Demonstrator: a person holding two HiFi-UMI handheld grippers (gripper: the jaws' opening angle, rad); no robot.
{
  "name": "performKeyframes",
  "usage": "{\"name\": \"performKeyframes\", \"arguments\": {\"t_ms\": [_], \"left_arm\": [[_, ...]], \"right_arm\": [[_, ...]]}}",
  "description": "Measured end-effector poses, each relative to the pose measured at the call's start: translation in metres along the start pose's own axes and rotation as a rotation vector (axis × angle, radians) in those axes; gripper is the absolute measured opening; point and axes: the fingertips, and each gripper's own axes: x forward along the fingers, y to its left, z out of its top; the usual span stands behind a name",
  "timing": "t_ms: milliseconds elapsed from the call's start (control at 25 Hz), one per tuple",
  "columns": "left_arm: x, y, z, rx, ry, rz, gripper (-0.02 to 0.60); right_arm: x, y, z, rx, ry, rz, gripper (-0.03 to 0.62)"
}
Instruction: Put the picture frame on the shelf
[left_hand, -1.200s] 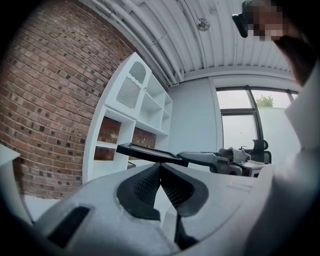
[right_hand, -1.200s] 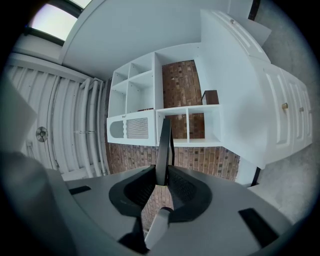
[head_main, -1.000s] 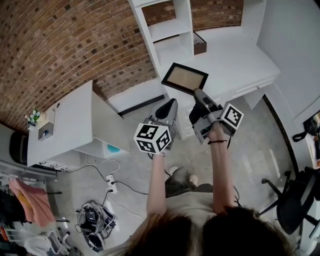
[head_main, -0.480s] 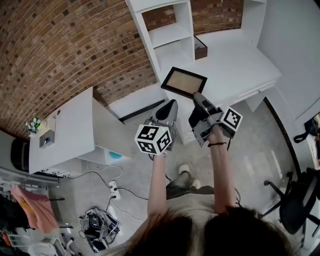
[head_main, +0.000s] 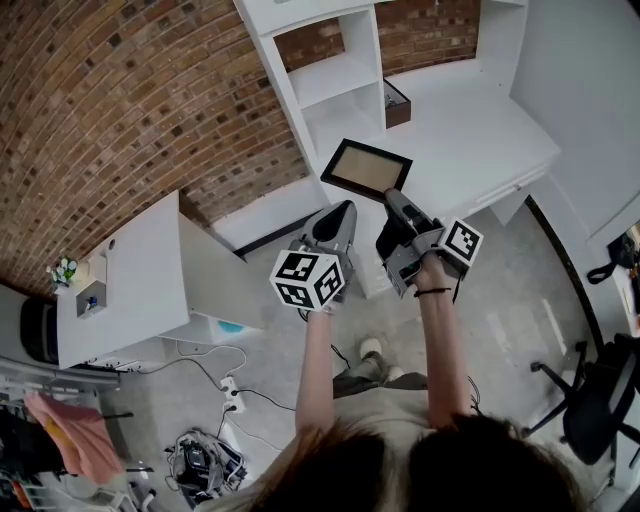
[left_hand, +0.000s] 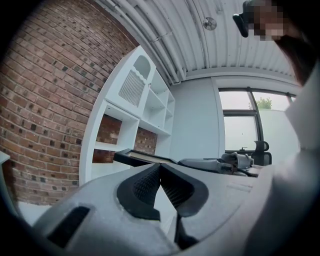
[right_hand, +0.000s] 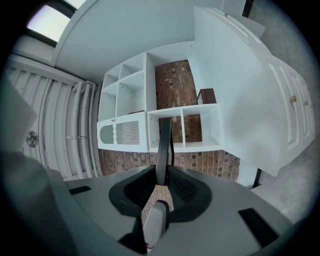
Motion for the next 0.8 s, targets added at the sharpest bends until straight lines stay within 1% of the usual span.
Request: {"name": "performKeyframes", "arguments": {"t_ms": [320, 560, 800], "left_arm": [[0.023, 0.023, 0.005, 0.006, -0.004, -0.025, 0.011], [0.039, 0.033, 0.012, 0.007, -0.011, -0.057, 0.011], [0.048, 0.042, 0.013, 0.011, -0.013, -0.075, 0.011]], "right_arm": [[0.024, -0.008, 0.011, 0.01, -0.024, 0.007, 0.072], [0.036, -0.009, 0.024, -0.005, -0.055, -0.001, 0.072], [0.045, -0.015, 0.027, 0.002, -0.07, -0.001, 0.072]]}}
